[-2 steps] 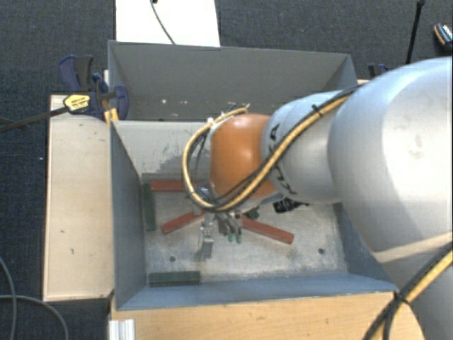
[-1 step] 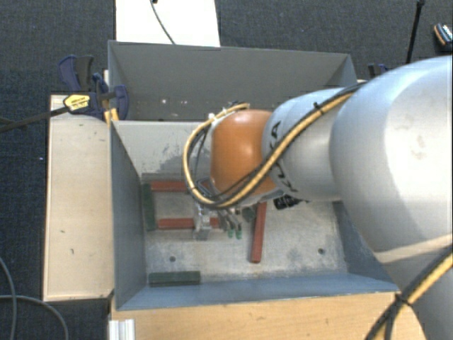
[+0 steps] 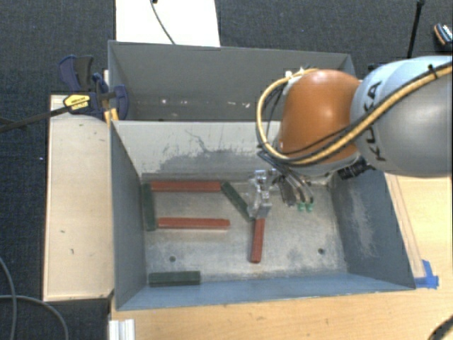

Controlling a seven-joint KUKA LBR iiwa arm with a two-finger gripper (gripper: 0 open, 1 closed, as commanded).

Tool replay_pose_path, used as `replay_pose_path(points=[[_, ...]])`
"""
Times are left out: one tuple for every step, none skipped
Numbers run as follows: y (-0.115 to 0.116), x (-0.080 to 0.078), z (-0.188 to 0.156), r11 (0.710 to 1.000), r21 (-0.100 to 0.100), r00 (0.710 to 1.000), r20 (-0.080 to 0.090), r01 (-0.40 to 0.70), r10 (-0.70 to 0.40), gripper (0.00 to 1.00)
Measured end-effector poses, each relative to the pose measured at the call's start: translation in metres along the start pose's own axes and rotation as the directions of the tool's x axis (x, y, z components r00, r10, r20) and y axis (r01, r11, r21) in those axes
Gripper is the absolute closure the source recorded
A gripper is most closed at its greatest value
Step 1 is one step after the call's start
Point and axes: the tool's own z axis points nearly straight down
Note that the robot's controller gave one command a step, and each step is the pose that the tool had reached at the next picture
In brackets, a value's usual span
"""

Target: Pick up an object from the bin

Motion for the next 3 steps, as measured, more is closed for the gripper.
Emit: replay_pose_path(points=[[0.005, 0.002, 0.005, 1.000, -0.003, 1.000, -0.008, 0.004, -0.004, 0.00], [0.024, -0.016, 0.108, 0.991, -0.004, 0.991, -0.013, 0.136, -0.136, 0.00], [0.045, 0.042, 0.088, 0.993, -0.005, 0.993, -0.012, 0.121, -0.121, 0.00]])
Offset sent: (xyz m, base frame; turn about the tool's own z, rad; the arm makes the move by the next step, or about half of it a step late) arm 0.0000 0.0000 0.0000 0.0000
